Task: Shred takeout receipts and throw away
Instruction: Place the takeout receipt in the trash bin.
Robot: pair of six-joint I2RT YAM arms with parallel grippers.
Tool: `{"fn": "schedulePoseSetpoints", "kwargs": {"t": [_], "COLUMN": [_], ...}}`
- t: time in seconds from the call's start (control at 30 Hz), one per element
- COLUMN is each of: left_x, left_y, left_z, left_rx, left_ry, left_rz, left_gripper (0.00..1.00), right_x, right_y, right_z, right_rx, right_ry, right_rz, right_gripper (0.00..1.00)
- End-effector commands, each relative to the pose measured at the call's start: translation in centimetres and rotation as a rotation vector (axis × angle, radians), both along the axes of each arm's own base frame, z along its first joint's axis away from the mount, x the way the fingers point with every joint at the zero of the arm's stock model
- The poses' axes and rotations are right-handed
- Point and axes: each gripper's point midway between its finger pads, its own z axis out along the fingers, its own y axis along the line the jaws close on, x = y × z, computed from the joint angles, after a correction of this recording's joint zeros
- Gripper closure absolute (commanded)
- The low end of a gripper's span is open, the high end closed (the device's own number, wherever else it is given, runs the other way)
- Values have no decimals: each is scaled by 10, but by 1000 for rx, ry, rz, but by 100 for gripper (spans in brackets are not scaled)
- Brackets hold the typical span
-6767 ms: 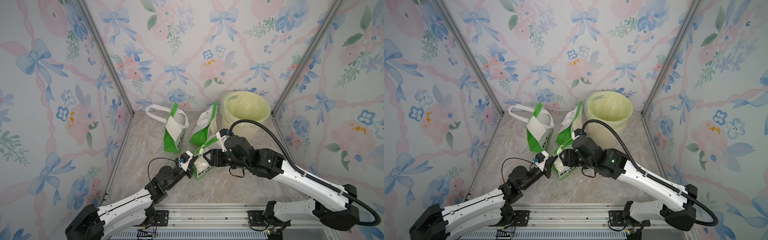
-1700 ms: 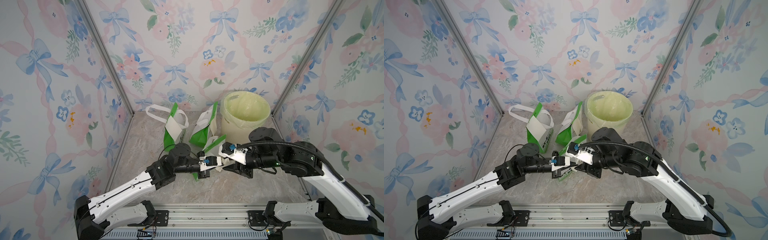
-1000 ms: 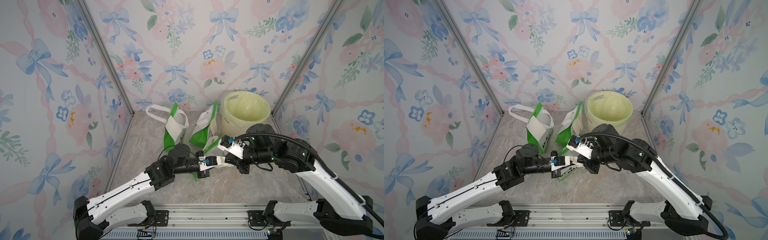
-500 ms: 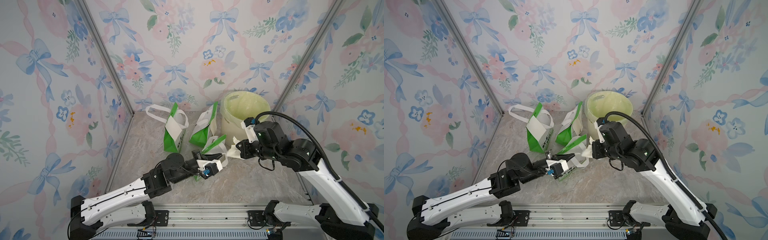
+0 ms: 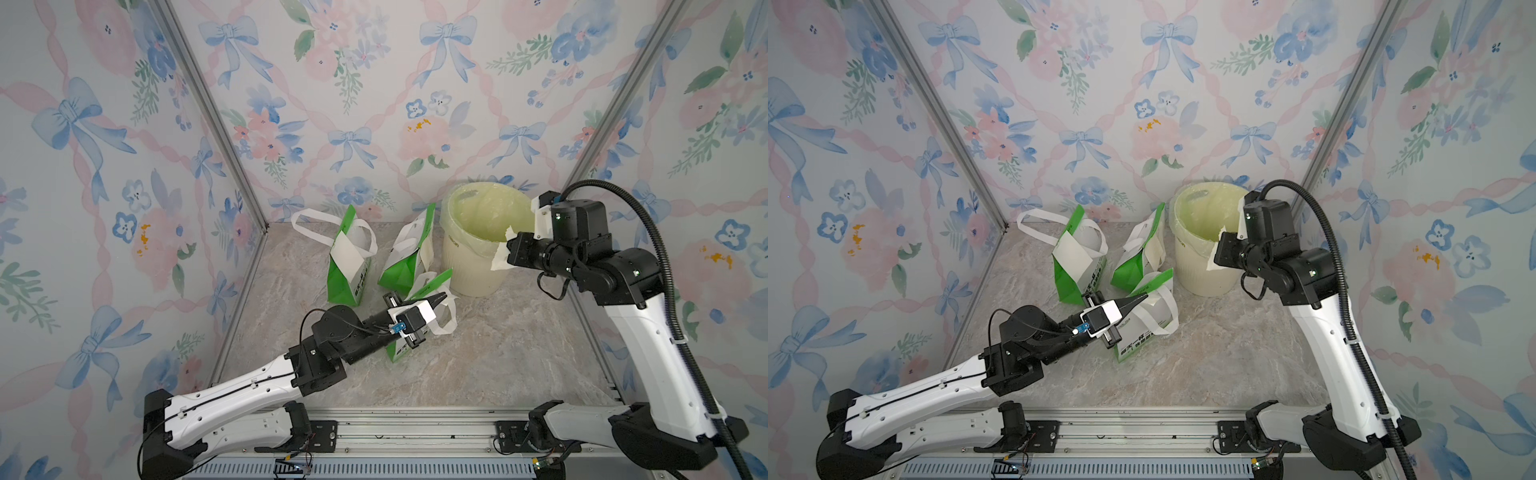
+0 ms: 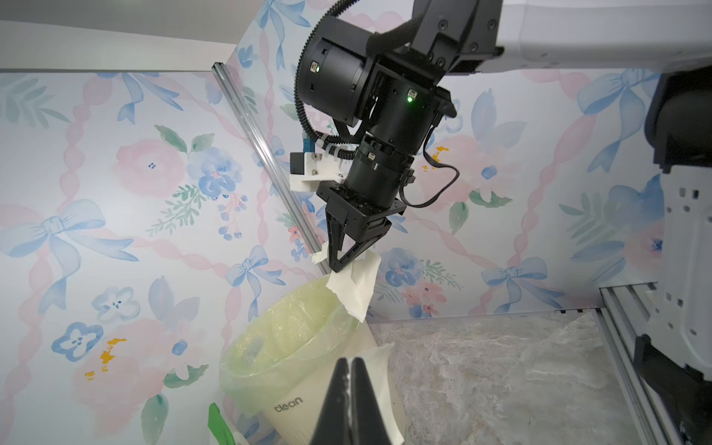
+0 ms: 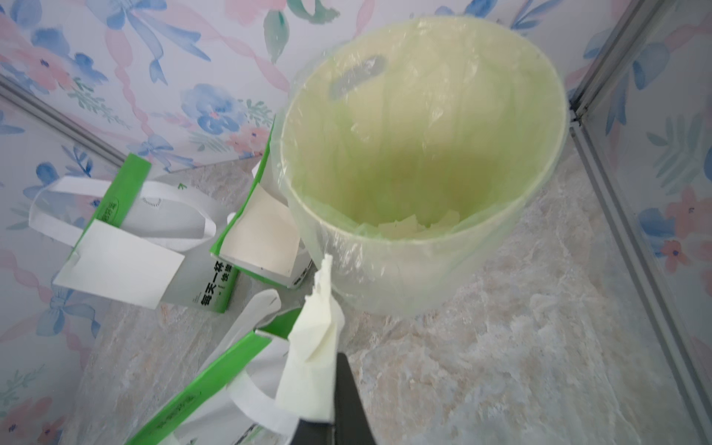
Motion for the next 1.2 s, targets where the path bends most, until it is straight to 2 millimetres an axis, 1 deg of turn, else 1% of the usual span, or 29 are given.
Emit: {"fn": "schedulePoseSetpoints", "kwargs": {"t": [0.0, 0.1, 0.13, 0.17, 0.27, 0.33, 0.37, 0.4, 0.47, 0.5, 0.6, 0.63, 0.7, 0.77, 0.83, 0.87, 0.9, 0.97, 1.03, 1.1, 1.17], "left_x": [9, 19, 21, 23, 25, 26, 27, 28, 30, 31, 34, 35, 39, 43, 47, 48, 48, 48, 48, 47, 45], "left_y": [3, 3, 3, 3, -2, -3, -4, -4, -5, -7, -8, -9, -8, -7, -5, -4, -4, -2, -1, -1, -2], "left_z": [26, 29, 29, 31, 32, 30, 31, 30, 30, 29, 30, 30, 32, 32, 31, 31, 30, 30, 29, 30, 30], "left_rx": [-146, -196, -210, -227, -254, -263, -269, -274, -286, -294, -324, -332, -358, -389, -416, -427, -433, -446, -461, -466, -468], "left_ry": [93, 165, 184, 205, 243, 260, 265, 273, 294, 308, 341, 347, 369, 404, 438, 449, 458, 469, 485, 498, 506], "left_rz": [17, 45, 49, 46, 30, 25, 23, 23, 23, 20, 11, 7, 0, -8, -23, -30, -37, -52, -73, -106, -128], "left_gripper": [100, 100, 100, 100, 100, 100, 100, 100, 100, 100, 100, 100, 100, 100, 100, 100, 100, 100, 100, 100, 100], "right_x": [45, 81, 91, 104, 136, 150, 154, 164, 172, 174, 173, 170, 163, 151, 133, 118, 104, 74, 38, -3, -38], "right_y": [-1, -8, -9, -11, -18, -20, -22, -23, -23, -23, -23, -25, -32, -35, -36, -35, -31, -9, 19, 48, 71], "right_z": [22, 31, 32, 28, 7, -7, -11, -27, -37, -42, -43, -41, -34, -21, -8, 3, 9, 13, 15, 12, 9], "right_rx": [70, 111, 108, 92, 64, 33, 20, -4, -29, -45, -88, -103, -138, -162, -181, -184, -183, -152, -92, -55, -19], "right_ry": [-113, -167, -178, -182, -164, -152, -152, -126, -107, -94, -72, -73, -81, -95, -104, -113, -114, -111, -103, -79, -56], "right_rz": [-13, -58, -67, -78, -114, -128, -135, -141, -137, -130, -113, -115, -124, -115, -87, -58, -14, 126, 295, 455, 574], "right_gripper": [100, 100, 100, 100, 100, 100, 100, 98, 70, 60, 43, 40, 35, 32, 30, 30, 30, 31, 31, 31, 31]}}
